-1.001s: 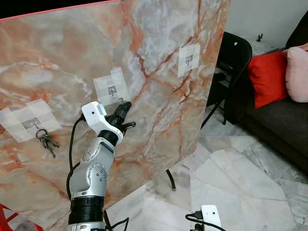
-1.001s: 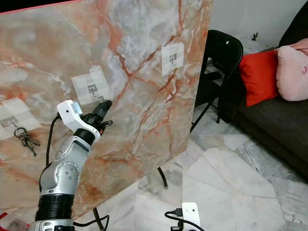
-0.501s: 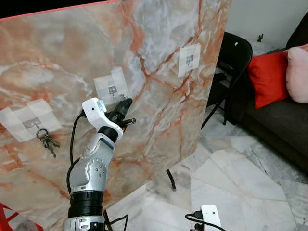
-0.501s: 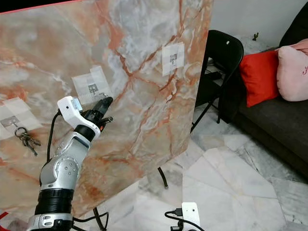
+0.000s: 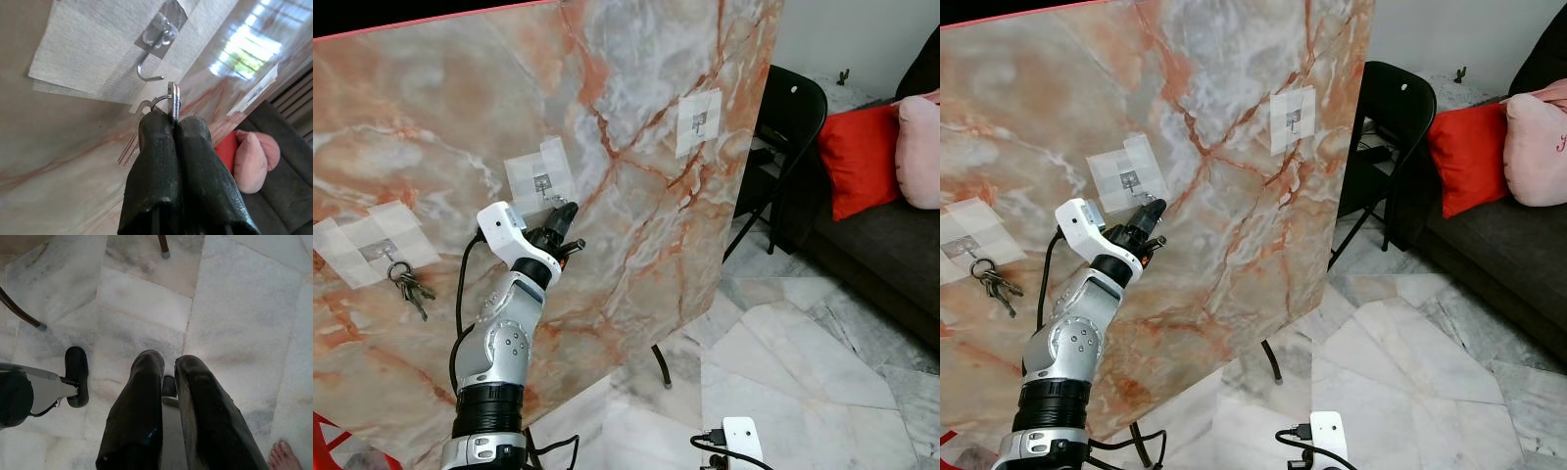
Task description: Hang keys on a hook
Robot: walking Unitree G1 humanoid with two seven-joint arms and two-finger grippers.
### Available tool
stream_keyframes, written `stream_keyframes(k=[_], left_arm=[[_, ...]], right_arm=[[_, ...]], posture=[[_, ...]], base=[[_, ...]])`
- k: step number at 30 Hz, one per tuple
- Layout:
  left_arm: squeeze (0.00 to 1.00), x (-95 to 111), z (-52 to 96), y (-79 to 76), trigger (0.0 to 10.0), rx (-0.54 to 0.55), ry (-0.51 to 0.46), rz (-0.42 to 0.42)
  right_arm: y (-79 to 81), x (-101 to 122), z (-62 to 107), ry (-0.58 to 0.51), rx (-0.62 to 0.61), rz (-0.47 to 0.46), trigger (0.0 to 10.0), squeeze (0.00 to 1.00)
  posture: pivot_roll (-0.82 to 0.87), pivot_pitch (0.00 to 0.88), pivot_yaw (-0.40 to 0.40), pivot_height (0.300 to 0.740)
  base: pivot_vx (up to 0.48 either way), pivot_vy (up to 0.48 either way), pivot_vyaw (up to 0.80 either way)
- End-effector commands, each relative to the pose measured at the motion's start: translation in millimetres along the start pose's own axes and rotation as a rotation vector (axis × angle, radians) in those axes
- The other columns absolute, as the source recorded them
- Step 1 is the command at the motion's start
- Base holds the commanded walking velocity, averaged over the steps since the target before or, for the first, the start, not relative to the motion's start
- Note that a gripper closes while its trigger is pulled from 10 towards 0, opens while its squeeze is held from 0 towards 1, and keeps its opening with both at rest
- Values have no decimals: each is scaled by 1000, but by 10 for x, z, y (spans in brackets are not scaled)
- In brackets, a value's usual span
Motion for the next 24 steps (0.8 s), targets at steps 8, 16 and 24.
stream_keyframes(k=[8,16,24], left_arm=[[0,104,-57,-5,10000,8,-41,45],[0,150,-42,122,10000,50,-63,138],[0,116,-27,141,10000,53,-52,164]], right_arm=[[5,-12,-1,8,-2,-2,10000,0],[2,-13,-1,9,-3,-1,10000,0],[-2,-11,-1,9,-3,1,10000,0]], posture=[[5,0,-16,740],[6,0,-17,740],[5,0,-19,740]], base=[[0,0,0],[0,0,0],[0,0,0]])
Point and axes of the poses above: a point about 5 cm out from each wrist's last joint towards the gripper, its own z axis pointing back from the gripper into the wrist, its own x axis along the axis of the wrist's last joint, y = z × x, the point moved 5 cm from there along -z, pointing out of the wrist towards the gripper, and after that the axes turned 14 degrees about -z, right-handed, at the moved point
